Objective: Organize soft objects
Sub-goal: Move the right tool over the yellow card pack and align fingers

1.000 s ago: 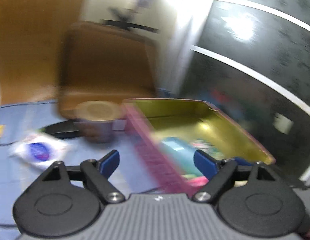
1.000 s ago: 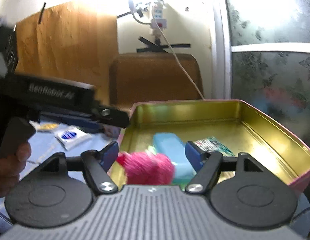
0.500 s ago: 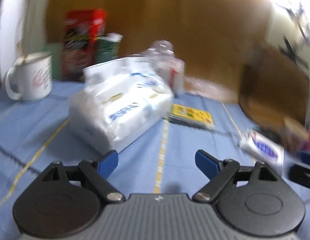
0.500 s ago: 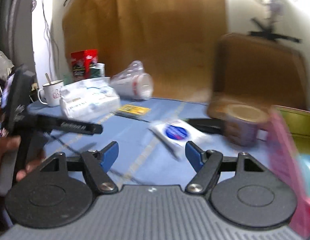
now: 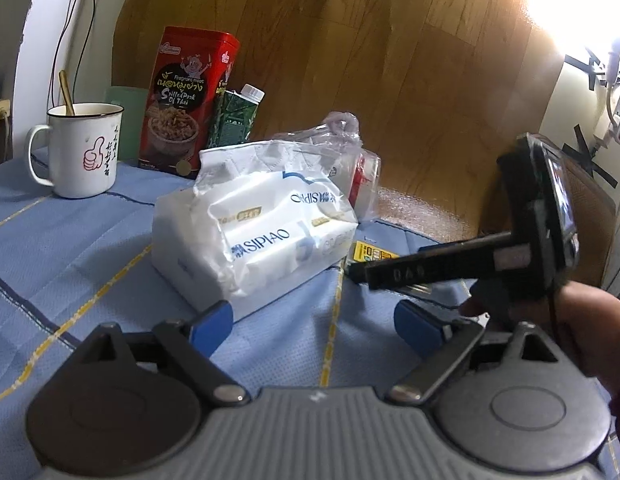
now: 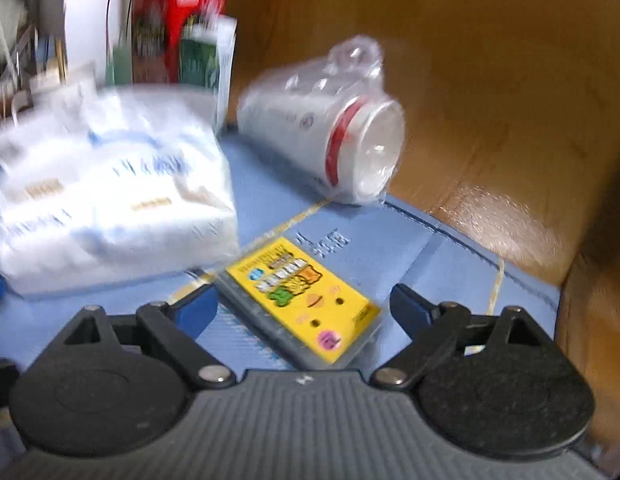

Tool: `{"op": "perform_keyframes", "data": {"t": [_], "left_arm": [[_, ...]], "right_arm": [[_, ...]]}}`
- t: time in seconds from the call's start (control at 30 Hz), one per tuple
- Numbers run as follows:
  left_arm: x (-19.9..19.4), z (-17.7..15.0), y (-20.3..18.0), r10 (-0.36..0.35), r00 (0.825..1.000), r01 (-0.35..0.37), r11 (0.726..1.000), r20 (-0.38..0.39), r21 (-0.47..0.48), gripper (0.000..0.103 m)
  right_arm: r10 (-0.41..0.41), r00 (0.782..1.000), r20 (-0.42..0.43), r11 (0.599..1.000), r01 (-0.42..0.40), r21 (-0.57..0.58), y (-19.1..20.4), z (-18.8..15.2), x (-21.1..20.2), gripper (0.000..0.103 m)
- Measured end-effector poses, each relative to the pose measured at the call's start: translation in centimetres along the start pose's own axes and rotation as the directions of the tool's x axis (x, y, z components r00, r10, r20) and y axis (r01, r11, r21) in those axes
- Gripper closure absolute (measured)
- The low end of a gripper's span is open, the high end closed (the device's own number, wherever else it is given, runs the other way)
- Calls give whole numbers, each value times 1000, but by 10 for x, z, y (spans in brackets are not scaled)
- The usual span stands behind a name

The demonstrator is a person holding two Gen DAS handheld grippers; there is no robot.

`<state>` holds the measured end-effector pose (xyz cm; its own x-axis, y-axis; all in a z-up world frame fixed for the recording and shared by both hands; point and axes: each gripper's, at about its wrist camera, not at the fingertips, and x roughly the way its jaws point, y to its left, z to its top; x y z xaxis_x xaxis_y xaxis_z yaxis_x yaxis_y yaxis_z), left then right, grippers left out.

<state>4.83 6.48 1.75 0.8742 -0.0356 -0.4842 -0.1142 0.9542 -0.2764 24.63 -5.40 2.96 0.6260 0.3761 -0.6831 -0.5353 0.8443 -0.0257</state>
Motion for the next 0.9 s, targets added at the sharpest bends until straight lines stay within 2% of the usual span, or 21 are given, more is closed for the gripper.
{"op": "perform_keyframes", "data": {"t": [0.07, 0.1, 0.27, 0.37, 0.53, 0.73, 0.9], "left_arm": [[1, 0, 1, -3, 1000, 3, 1000, -6, -6, 12], [2, 0, 2, -4, 1000, 4, 1000, -9, -10, 12], [1, -1, 2, 2, 1000, -2, 1000, -15, -15, 12], [0, -2, 1, 5, 1000, -5, 1000, -14, -10, 9], [0, -3, -2, 16, 1000, -15, 1000, -14, 12, 7], [-2, -13, -29, 88, 996, -89, 981, 11, 170, 7], [2, -18, -45, 142, 990, -140, 955, 13, 260, 7]], "right_arm": [[66, 998, -18, 996, -64, 67, -9, 2, 1, 24], [62, 998, -13, 996, -61, 62, -8, 1, -2, 29], [32, 999, 10, 996, -32, 78, -2, -13, -20, 38], [6, 1000, 20, 997, -8, 82, 7, -24, -29, 38], [-31, 998, 50, 996, 27, 88, 23, -63, -70, 38], [-24, 995, 102, 997, 16, 76, 51, -124, -136, 38], [-65, 991, 118, 996, 57, 64, 59, -165, -177, 38]]}}
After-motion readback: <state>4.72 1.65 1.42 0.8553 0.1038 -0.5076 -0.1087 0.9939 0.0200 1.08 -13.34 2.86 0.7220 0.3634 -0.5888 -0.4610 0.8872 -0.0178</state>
